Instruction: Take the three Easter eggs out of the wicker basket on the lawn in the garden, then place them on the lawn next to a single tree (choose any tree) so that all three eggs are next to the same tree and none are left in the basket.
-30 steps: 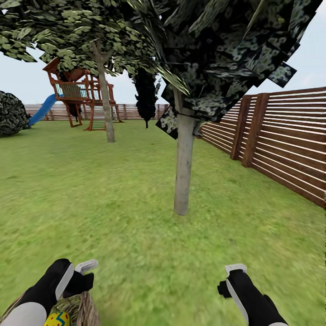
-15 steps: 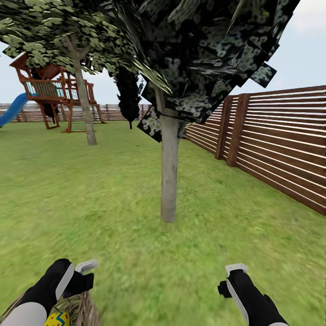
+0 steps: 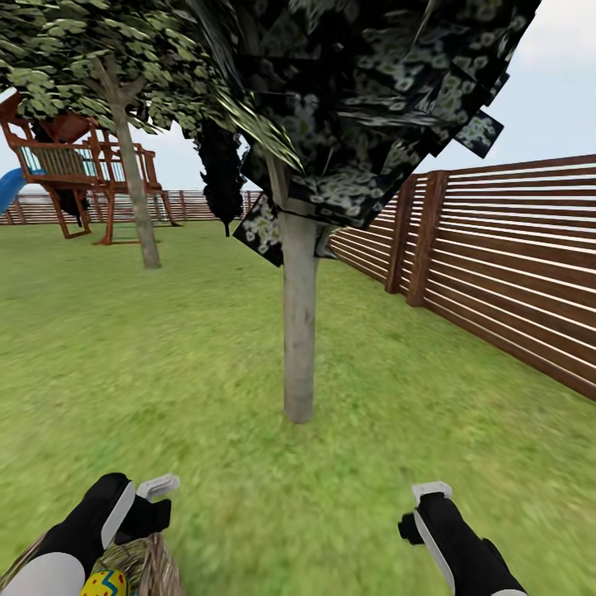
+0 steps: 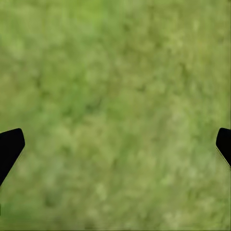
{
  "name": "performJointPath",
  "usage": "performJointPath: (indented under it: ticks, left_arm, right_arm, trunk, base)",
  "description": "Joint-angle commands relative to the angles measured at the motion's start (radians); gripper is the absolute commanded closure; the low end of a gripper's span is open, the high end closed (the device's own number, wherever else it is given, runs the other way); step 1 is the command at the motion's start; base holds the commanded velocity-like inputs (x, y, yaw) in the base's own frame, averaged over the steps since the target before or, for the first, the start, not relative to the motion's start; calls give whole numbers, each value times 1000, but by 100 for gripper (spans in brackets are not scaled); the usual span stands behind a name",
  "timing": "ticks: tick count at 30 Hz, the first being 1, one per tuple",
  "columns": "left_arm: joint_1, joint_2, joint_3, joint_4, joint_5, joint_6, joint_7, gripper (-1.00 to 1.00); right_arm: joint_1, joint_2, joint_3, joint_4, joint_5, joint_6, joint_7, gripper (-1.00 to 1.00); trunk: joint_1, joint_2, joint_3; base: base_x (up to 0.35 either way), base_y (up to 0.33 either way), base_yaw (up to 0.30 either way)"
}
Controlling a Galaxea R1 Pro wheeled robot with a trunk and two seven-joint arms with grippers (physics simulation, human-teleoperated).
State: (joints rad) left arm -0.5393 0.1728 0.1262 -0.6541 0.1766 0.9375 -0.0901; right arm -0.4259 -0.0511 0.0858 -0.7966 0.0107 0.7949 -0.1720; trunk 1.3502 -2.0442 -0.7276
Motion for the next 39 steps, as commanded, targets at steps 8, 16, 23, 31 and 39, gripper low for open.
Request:
performJointPath:
  ticks: [8, 16, 23, 31, 39]
  left_arm:
    - [-1, -1, 3, -1, -9, 4, -3, 100]
    - [-1, -4, 1, 0, -9, 4, -2, 100]
    - [-1, -4, 1, 1, -9, 4, -2, 100]
    - [-1, -5, 1, 1, -9, 4, -2, 100]
    - [-1, -6, 0, 1, -9, 4, -1, 100]
  right_arm:
    - [-1, -1, 5, -1, -1, 6, -3, -100]
    - [-1, -1, 4, -1, -2, 6, -3, -100]
    - [-1, -1, 4, -1, -3, 6, -3, -100]
    - [-1, -1, 5, -1, -4, 6, -3, -100]
    - [-1, -1, 5, -1, -5, 6, -3, -100]
  trunk:
    - [0, 0, -1]
    - [0, 0, -1]
    - [0, 0, -1]
    - [0, 0, -1]
    - [0, 0, 0]
  base:
    - [348, 0, 0]
    - [348, 0, 0]
    - [348, 0, 0]
    - [347, 0, -35]
    - [347, 0, -260]
